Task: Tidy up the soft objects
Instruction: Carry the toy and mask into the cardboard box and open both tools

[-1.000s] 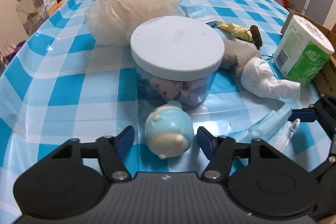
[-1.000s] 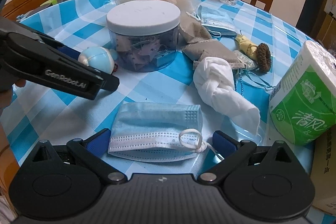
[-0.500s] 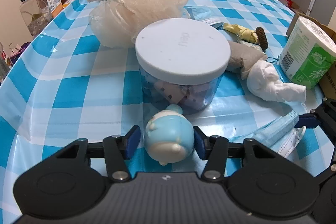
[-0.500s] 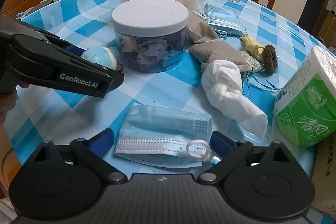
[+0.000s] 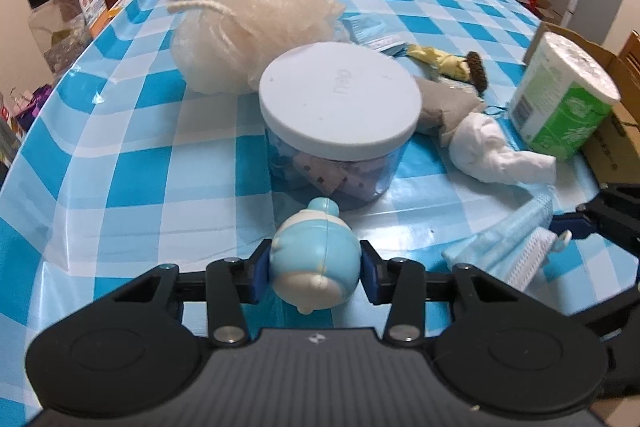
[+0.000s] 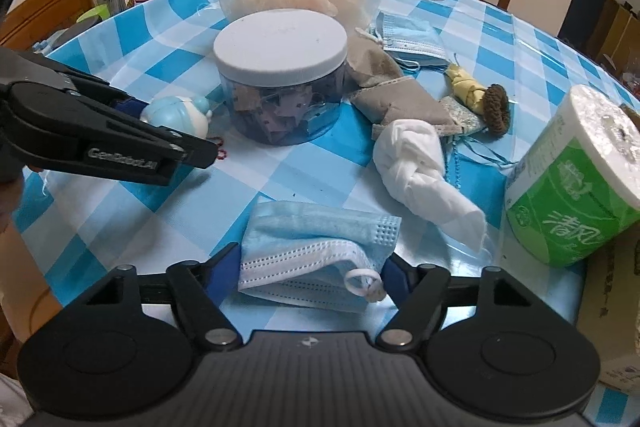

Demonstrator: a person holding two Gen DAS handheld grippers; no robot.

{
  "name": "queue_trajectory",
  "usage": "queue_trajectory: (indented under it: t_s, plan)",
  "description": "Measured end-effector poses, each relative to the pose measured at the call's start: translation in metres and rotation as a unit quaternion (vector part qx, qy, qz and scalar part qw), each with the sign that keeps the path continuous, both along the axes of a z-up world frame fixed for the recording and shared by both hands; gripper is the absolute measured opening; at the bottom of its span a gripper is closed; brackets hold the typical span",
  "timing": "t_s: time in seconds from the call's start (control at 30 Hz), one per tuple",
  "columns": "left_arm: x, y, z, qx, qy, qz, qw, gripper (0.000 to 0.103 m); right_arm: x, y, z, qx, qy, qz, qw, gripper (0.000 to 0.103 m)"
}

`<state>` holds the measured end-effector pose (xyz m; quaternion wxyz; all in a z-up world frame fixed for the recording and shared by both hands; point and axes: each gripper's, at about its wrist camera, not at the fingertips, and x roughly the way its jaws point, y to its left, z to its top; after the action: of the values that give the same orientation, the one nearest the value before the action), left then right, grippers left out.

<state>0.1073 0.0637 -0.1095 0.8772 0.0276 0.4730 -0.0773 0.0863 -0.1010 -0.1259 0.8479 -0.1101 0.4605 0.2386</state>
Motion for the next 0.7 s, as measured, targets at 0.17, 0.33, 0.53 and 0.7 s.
queue_trajectory:
  t_s: [0.17, 0.33, 0.53, 0.7]
  plan:
    - [-0.006, -0.002, 0.016, 0.006, -0.003, -0.03, 0.9995, 0.043, -0.007, -0.009, 0.016, 0.01, -0.002, -0.008, 1.0, 0.075]
    - [-0.015, -0.009, 0.035, 0.011, -0.005, -0.06, 0.9981, 0.043, -0.015, -0.027, 0.04, 0.017, -0.012, -0.012, 1.0, 0.075]
    - [-0.026, -0.031, 0.06, 0.015, -0.002, -0.101, 0.9948, 0.043, -0.025, -0.067, 0.072, 0.022, -0.023, -0.026, 0.999, 0.075]
    - [-0.03, -0.059, 0.076, 0.011, -0.003, -0.131, 0.9914, 0.043, -0.029, -0.113, 0.092, 0.009, -0.04, -0.054, 0.998, 0.075]
